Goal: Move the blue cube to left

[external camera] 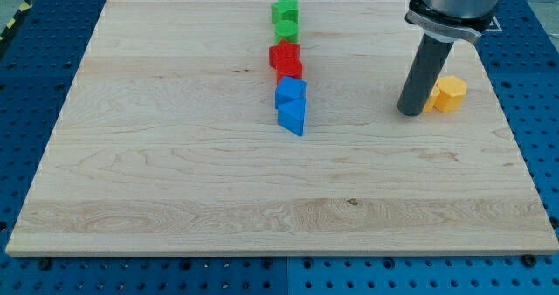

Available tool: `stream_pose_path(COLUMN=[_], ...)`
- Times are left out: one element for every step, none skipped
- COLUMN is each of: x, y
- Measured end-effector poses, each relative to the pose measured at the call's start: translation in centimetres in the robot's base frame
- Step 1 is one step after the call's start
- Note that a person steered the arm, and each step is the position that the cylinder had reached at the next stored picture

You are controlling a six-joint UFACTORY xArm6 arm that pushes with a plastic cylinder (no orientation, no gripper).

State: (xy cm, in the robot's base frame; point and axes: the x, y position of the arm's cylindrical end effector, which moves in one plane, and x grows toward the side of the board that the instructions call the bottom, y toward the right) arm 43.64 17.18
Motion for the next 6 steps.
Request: stream_pose_path(x=[0.0, -0.6, -0.6, -0.6, -2.0, -2.6], y=[-3.3, -7.2, -7.4, -7.7, -11.7, -17.0])
